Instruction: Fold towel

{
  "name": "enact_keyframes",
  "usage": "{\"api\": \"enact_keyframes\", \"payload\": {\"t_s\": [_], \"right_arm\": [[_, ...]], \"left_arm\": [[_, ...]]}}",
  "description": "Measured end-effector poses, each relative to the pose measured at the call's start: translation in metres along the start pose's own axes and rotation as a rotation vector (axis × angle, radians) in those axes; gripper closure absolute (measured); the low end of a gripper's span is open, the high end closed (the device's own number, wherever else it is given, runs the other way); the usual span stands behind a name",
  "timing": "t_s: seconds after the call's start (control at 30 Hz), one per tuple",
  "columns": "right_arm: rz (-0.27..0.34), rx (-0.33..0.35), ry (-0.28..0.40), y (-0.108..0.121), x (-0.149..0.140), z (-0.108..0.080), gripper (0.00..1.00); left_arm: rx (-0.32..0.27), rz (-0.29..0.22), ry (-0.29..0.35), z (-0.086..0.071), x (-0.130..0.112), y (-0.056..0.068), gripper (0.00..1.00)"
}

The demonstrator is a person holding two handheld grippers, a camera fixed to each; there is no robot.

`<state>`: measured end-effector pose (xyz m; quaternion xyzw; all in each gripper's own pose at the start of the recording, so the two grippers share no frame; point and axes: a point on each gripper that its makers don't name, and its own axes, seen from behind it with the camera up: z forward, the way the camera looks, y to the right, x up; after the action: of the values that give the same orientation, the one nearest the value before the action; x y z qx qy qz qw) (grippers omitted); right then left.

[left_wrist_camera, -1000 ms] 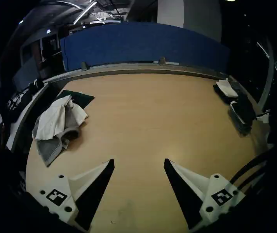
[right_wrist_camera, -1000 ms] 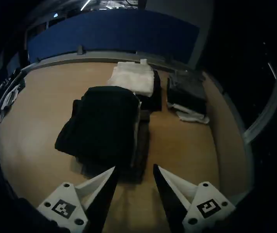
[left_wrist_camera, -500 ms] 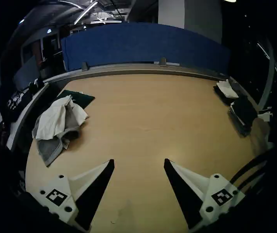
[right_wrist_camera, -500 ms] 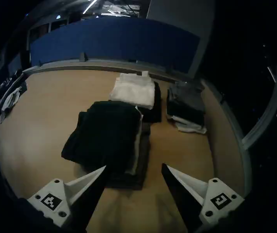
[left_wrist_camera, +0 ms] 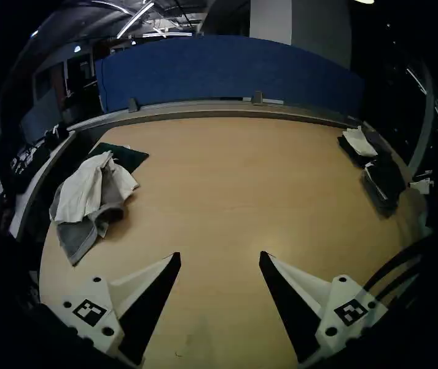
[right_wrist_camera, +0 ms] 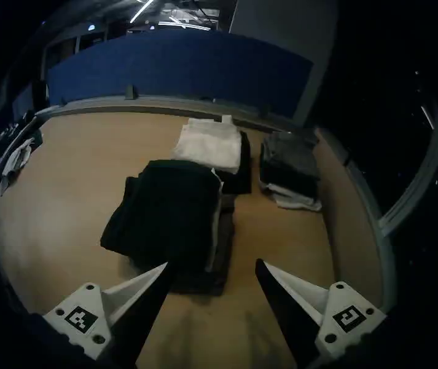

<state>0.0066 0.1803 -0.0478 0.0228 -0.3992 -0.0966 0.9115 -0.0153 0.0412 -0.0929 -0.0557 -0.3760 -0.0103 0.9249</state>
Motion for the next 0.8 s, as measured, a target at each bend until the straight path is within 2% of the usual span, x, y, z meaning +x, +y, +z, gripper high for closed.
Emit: {"api": "enact_keyframes", "payload": {"t_s": [0.3, 0.6, 0.8], "right_arm": [[-0.012, 0.023, 0.026, -0.013, 0.023, 0.009, 0.00], [-0.034, 0.076, 0.068, -0.050, 0.063, 0.034, 0.00], [-0.042, 0.085, 0.078, -0.061, 0.078, 0.048, 0.00]], "left_arm": [[0.003, -0.003, 0.002, -0.001, 0.001, -0.001, 0.05], [0.020, -0.009, 0.001, -0.004, 0.000, -0.010, 0.05], [0.029, -0.018, 0.000, -0.004, -0.002, -0.015, 0.05]]}}
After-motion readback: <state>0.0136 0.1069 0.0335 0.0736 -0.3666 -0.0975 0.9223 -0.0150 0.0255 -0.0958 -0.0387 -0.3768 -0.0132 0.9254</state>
